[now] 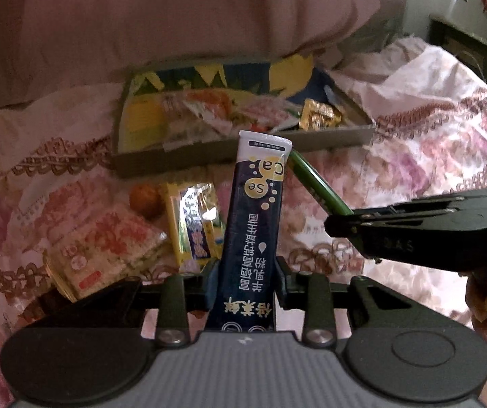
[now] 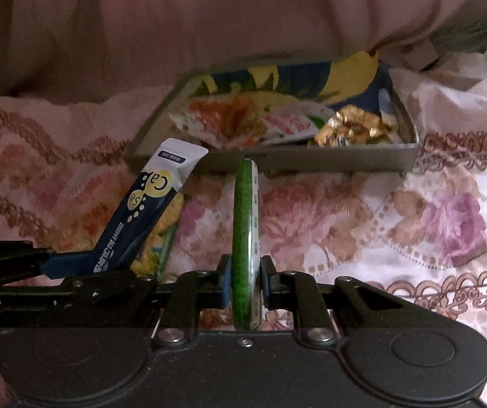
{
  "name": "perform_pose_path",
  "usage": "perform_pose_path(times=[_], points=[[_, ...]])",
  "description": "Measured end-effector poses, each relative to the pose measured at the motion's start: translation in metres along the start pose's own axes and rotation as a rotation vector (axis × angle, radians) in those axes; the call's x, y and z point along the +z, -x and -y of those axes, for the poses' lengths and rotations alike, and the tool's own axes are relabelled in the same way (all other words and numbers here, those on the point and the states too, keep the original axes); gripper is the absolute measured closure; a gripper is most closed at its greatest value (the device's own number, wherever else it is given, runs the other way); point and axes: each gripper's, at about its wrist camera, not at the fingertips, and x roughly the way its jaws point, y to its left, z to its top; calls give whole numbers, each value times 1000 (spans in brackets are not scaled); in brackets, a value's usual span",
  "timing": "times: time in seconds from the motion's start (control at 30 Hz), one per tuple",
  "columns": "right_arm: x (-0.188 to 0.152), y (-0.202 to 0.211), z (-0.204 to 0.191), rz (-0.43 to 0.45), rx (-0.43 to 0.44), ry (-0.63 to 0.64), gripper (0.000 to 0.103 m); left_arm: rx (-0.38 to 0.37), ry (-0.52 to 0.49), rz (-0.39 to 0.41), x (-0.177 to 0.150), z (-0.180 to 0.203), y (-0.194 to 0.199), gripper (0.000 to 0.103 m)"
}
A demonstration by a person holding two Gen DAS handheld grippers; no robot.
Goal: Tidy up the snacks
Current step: 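Close the right tool on the green tube while the left tool lifts the blue pack, then carry the blue pack and green tube into the tray with both tools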
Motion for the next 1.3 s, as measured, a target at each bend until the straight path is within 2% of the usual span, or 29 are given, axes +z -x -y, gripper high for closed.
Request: perform_pose_path(times=[0.13, 0.33, 0.4, 0.53, 0.7, 0.83, 1.0, 1.3], points=[[6, 11, -2, 90, 10, 20, 85, 17, 33, 59, 6, -5, 7, 67], [23, 14, 5, 194, 19, 0, 85, 33, 211, 92, 32, -31, 13, 67], [31, 10, 9, 215, 17, -6, 85, 48, 256, 125, 48, -41, 13, 67], [47, -1, 16, 239, 5, 4, 85, 98, 284, 192, 82, -56, 3, 67], [58, -18, 22, 234, -4, -25, 84, 134, 321, 229, 113, -76, -26, 67], [74, -38, 23, 253, -7, -23, 85, 149, 351, 215, 127, -93, -54, 67], [95, -65, 23, 276, 2, -27, 84, 146, 364, 190, 124, -102, -76, 67], [103, -104, 26, 228, 5, -42, 84, 153, 299, 150, 127, -95, -105, 66]])
